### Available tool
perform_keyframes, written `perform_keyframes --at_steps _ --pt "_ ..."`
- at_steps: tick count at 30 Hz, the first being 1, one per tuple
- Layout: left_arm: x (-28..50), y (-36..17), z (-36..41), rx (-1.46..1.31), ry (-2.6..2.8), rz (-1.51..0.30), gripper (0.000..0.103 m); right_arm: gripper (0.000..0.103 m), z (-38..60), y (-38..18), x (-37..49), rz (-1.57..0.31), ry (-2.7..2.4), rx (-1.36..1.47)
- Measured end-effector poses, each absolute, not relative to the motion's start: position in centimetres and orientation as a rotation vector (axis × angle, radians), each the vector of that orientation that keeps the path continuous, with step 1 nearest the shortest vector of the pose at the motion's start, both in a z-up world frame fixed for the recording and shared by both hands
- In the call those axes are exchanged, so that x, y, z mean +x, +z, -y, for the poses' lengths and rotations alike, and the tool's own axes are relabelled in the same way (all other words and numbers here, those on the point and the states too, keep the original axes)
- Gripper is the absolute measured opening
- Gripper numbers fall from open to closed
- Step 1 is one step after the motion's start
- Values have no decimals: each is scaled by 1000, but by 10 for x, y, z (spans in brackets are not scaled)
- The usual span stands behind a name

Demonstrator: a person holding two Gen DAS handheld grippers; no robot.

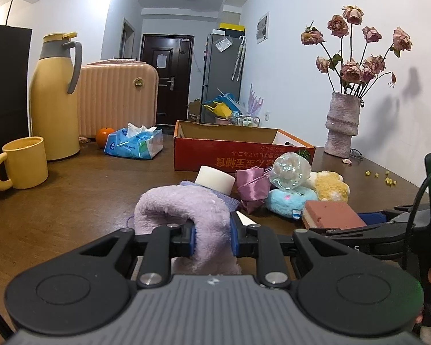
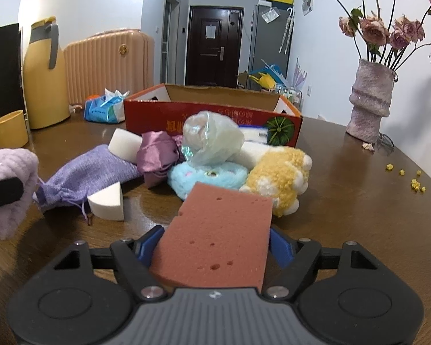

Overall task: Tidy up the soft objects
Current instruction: 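Carry the lilac sock and pink sponge together over the cardboard box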

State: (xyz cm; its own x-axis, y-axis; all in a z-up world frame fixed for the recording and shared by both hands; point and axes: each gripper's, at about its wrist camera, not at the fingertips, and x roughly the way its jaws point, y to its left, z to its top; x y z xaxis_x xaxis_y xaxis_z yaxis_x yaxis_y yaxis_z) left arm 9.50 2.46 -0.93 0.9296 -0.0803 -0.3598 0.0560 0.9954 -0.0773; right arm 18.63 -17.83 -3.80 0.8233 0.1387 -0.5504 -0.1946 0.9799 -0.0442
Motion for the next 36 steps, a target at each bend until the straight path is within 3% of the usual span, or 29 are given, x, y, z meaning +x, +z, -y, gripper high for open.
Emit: perform_keyframes --at_steps 36 --pt "186 52 -7 -50 -74 -284 22 77 198 46 256 -332 191 -41"
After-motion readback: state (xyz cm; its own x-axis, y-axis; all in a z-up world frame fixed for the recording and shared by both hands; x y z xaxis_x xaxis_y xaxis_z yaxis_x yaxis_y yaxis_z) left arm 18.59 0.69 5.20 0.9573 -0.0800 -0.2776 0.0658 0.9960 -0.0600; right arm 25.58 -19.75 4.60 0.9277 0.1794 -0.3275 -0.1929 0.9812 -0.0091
